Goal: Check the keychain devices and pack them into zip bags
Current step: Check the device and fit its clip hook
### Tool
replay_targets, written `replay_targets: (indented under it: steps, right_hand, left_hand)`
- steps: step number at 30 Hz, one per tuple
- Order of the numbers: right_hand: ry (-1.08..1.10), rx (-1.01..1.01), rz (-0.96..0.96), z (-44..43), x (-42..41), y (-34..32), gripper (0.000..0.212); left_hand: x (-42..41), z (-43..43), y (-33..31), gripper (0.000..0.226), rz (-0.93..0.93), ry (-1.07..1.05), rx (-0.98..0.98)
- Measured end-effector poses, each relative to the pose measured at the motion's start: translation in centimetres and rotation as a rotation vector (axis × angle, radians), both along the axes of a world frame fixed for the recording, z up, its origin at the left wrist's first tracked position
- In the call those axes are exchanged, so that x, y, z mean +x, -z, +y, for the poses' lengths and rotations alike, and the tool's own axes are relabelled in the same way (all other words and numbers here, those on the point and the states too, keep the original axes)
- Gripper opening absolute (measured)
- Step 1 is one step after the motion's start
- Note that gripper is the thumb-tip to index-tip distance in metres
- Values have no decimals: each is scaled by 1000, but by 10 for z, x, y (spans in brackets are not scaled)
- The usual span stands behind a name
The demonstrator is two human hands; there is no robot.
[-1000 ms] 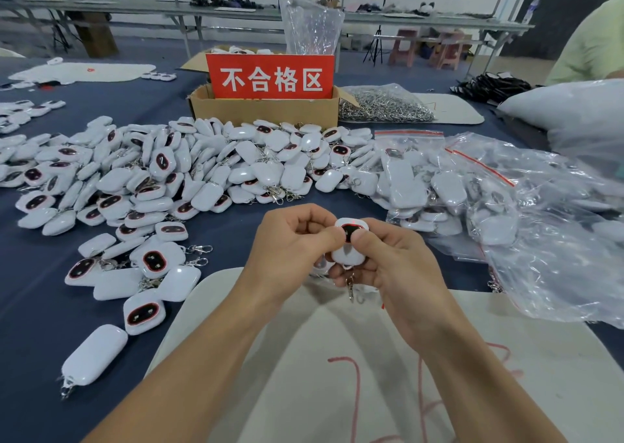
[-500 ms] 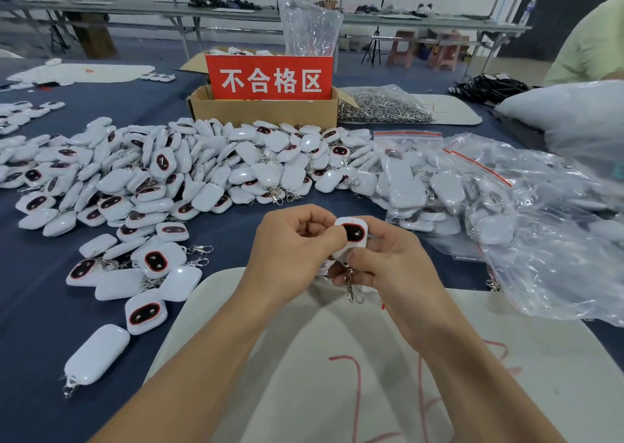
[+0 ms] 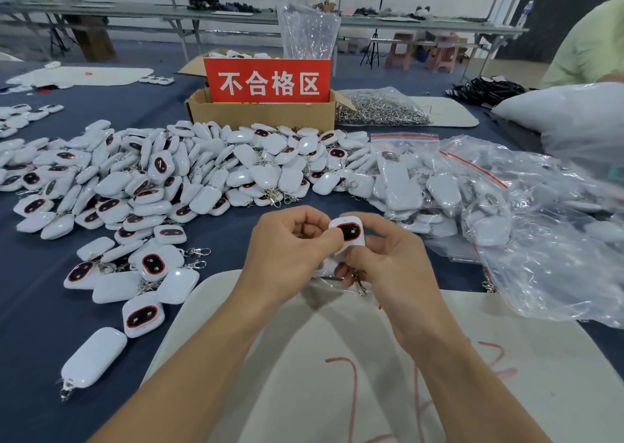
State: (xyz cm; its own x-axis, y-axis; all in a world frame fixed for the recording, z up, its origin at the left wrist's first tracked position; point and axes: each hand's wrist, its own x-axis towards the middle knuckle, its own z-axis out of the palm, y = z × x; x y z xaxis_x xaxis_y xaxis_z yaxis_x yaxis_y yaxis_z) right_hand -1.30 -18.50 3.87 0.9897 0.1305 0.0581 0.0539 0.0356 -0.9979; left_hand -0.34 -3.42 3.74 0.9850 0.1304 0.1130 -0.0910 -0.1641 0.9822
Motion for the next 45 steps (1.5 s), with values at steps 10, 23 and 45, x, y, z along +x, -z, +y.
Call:
replay_targets:
  steps: [10,23,45]
  right_hand:
    - [74,-205,-217,4,1,2,42]
    - [127,-13,16,-7,-1,2,23]
    - [565,-639,65,-54,15,5,28]
  left_hand:
    - [-3,-1,0,31,-95,20,-29]
    - [-8,2,-1,10,-31,37,-63]
    - [-26,-49,16,39,-158,-118,993]
